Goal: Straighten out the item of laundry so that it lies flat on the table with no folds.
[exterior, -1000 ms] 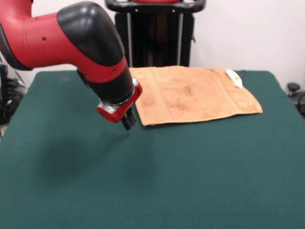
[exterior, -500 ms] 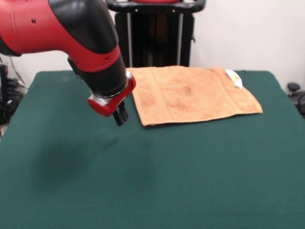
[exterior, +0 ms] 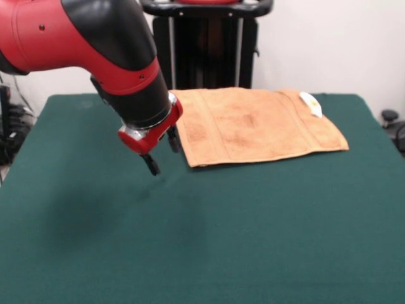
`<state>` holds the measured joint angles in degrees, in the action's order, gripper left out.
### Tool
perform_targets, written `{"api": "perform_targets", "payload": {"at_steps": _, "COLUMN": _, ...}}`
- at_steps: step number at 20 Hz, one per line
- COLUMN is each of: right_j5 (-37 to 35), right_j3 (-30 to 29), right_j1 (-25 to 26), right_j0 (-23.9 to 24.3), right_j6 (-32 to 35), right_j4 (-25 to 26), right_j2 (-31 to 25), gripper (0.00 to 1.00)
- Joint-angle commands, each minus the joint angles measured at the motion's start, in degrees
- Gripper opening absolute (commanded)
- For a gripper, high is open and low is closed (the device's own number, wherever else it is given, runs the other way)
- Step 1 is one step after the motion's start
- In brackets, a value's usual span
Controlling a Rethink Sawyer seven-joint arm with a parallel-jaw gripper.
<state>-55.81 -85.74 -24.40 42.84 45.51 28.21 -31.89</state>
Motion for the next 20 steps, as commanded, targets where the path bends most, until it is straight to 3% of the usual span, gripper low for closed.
{"api": "perform_targets", "payload": {"at_steps": 1, "right_j5": -2.4, "right_j3": -5.5, "right_j1": 3.2, "right_j0": -1.0, "right_j6": -3.3, "right_j4": -2.4, "right_j2": -4.5, "gripper": 1.0}}
{"api": "perform_targets", "payload": {"at_steps": 20, "right_j5": 1.7, "right_j3": -5.9, "right_j1": 7.1, "right_j0": -0.3, "right_j6": -4.0, "right_j4": -1.7, "right_j2": -5.9, "gripper": 1.0}}
